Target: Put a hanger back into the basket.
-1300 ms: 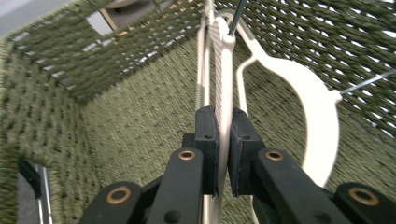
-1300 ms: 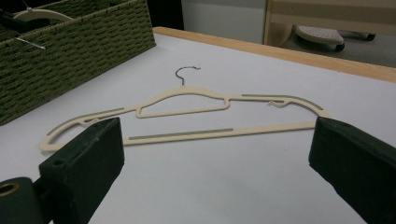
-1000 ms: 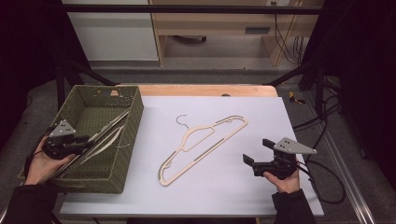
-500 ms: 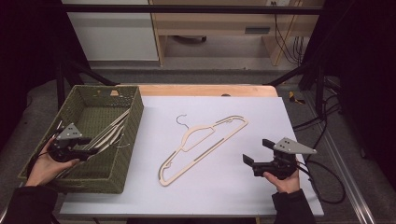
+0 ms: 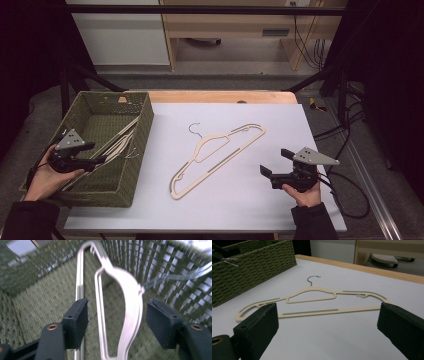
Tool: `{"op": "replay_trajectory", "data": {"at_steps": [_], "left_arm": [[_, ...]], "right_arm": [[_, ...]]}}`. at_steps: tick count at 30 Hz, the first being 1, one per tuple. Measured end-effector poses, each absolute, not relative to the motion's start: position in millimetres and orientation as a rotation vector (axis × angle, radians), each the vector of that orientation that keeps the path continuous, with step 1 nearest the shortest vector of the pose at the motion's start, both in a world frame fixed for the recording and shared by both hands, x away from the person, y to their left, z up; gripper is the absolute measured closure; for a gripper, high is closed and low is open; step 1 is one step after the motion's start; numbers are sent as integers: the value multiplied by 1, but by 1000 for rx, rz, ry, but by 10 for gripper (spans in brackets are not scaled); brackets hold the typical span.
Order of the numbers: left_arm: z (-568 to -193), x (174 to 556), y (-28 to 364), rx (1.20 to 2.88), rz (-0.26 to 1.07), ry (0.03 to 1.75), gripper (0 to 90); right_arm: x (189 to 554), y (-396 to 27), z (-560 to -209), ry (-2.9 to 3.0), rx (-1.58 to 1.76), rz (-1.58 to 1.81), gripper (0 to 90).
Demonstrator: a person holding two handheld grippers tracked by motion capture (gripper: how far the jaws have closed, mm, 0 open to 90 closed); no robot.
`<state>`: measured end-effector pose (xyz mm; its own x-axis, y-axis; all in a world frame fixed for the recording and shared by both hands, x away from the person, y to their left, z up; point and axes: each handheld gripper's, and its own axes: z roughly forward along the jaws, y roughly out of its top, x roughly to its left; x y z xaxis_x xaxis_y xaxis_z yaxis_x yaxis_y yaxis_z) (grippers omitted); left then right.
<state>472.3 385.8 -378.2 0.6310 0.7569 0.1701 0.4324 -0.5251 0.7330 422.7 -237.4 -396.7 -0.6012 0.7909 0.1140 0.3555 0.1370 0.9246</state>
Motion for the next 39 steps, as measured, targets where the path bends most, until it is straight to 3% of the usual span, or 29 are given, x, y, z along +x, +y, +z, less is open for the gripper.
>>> {"op": "replay_trajectory", "data": {"at_steps": [9,20,39], "left_arm": [[-354,456,357,1981,638,872,166],[-338,436,294,1811,599,800,103],[-371,444,196,1904,529,768,91]], "right_arm": [[423,-238,-396,2017,1096,1466,40],[423,-239,-395,2011,1094,1472,40],[422,-241,-394,2005,1090,1478,41]]}}
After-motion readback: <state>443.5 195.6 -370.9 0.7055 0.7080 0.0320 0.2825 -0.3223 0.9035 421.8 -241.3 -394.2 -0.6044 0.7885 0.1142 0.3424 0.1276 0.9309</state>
